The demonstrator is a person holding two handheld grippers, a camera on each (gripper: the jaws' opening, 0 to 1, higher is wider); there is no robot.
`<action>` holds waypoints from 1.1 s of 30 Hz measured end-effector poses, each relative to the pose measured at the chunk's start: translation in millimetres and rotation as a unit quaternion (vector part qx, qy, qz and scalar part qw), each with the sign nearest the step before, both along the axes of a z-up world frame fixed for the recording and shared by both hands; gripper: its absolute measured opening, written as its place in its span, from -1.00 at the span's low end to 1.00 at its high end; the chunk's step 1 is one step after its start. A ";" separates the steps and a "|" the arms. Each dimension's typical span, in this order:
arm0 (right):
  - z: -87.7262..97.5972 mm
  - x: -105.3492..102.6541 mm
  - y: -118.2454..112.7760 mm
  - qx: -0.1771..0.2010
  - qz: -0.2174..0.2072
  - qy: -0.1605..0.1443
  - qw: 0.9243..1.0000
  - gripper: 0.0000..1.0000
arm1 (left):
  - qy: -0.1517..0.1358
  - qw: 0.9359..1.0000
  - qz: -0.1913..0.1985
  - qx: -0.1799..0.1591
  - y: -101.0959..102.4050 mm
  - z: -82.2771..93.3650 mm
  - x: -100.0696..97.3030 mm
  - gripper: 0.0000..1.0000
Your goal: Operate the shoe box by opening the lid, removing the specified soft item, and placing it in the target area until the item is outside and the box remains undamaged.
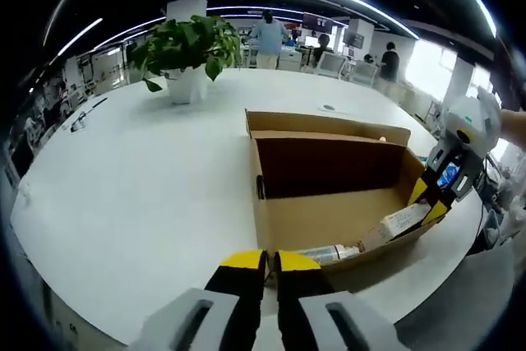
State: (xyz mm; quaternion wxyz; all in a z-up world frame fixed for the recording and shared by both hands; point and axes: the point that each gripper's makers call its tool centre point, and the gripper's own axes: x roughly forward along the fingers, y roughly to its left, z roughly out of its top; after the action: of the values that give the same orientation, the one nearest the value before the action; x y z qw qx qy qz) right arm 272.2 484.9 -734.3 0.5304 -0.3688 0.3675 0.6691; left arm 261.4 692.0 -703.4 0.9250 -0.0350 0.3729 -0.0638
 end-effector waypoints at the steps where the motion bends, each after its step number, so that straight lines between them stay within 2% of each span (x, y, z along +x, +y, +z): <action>1: 2.4 0.5 0.4 0.004 0.001 -0.004 1.000 -0.71 | 0.000 1.000 0.000 0.000 0.0 0.0 0.0 -0.92; 11: 27.0 4.7 -0.4 0.027 0.006 -0.029 0.999 -0.71 | 0.005 1.000 0.001 0.000 0.7 -0.5 0.5 -0.92; 33: 83.1 10.5 -21.0 0.054 0.012 -0.071 0.996 -0.71 | 0.018 1.000 -0.005 0.008 -1.2 0.1 0.5 -0.92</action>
State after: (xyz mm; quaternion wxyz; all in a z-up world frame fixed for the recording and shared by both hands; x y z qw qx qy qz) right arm 282.6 463.9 -651.2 0.5665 -0.3904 0.2880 0.6661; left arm 261.9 690.8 -703.3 0.9179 -0.0268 0.3905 -0.0645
